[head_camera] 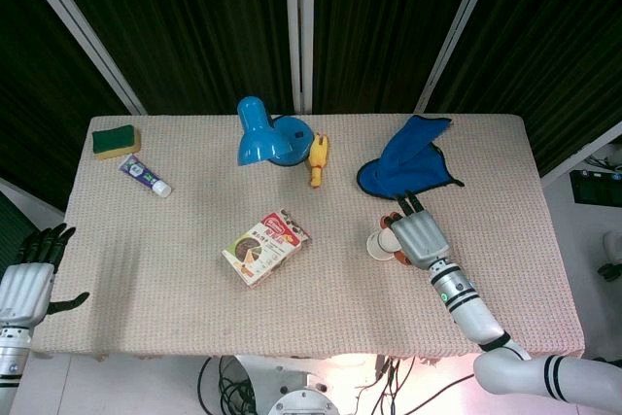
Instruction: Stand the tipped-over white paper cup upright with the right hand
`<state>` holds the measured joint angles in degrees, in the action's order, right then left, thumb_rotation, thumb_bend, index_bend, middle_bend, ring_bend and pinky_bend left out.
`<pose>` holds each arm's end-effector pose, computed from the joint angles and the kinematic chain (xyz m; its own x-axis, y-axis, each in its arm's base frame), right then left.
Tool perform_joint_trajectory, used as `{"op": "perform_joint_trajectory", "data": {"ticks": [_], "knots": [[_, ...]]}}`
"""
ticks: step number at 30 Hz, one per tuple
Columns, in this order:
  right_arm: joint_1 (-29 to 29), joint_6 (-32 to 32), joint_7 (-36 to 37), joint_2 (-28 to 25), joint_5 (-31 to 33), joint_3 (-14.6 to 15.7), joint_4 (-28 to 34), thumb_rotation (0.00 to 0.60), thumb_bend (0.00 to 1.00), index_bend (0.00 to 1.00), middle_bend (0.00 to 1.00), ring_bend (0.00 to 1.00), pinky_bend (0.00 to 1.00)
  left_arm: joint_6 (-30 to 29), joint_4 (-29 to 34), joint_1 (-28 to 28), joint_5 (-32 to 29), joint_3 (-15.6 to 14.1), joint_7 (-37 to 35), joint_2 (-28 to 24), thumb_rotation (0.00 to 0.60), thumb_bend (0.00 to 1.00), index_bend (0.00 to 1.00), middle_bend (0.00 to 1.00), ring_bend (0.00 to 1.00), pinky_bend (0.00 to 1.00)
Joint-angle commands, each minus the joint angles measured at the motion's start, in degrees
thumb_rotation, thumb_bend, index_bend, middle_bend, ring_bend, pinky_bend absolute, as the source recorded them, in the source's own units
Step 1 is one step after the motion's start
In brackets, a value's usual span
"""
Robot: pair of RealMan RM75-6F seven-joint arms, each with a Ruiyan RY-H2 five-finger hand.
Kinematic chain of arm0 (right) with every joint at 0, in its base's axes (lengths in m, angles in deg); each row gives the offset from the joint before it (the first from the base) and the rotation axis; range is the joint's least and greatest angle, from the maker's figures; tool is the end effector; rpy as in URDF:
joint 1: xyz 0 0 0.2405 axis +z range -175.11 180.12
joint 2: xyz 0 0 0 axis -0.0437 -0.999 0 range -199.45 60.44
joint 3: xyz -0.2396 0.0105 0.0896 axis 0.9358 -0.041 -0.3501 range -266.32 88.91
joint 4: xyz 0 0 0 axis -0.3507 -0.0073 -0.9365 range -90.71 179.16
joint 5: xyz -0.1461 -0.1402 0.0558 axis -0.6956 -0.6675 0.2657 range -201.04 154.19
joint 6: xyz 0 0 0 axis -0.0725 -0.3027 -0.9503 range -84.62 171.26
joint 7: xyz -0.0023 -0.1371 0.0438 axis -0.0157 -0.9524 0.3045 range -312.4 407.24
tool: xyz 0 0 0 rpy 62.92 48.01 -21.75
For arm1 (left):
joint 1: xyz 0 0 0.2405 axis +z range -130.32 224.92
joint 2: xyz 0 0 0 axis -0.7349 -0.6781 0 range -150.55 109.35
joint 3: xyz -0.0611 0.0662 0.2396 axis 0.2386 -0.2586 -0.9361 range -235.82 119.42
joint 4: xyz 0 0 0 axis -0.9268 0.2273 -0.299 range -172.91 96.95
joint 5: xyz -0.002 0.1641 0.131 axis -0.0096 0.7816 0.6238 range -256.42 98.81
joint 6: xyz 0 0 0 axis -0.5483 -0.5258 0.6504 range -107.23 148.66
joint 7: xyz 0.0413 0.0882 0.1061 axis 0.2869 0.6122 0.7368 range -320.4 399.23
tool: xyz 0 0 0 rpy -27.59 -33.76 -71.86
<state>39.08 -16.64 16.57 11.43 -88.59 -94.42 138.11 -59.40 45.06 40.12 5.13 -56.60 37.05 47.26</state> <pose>-0.1798 -0.3088 0.0171 0.6026 -0.2086 0.7703 -0.7775 -0.3712 0.5077 -0.3416 0.1917 0.1429 0.4427 0.0840 0.8927 0.8958 0.0029 -0.4445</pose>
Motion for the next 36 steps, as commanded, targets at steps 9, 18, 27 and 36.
{"op": "perform_joint_trajectory", "data": {"ticks": [9,18,27,36], "knots": [[-5.77,-1.26,33.89,0.88,-7.82,-0.86,-3.28,0.6,0.18,0.52,0.45,0.09,0.0,0.46,-0.25,-0.05,-0.12,-0.17,-0.22,0.21,0.6,0.0,0.01,0.0,0.0,0.04],[-7.01,-0.56,58.34,8.01,-14.63,0.39,-16.06,0.6,0.17,0.52,0.45,0.09,0.0,0.67,-0.09,-0.16,-0.25,-0.12,0.0,0.03,0.6,0.0,0.01,0.0,0.0,0.04],[-5.68,4.67,59.32,5.84,-17.05,3.26,-19.23,0.6,0.03,0.1,0.22,0.0,0.0,1.09,-0.27,-0.22,-0.51,-0.18,-0.18,0.05,0.6,0.0,0.01,0.0,0.0,0.04],[-8.82,2.97,50.98,-1.17,-14.66,4.51,-15.3,0.6,0.0,0.0,0.0,0.0,0.0,1.33,-0.44,-0.48,-0.2,-0.27,-0.19,0.18,0.6,0.0,0.01,0.0,0.0,0.04]]}}
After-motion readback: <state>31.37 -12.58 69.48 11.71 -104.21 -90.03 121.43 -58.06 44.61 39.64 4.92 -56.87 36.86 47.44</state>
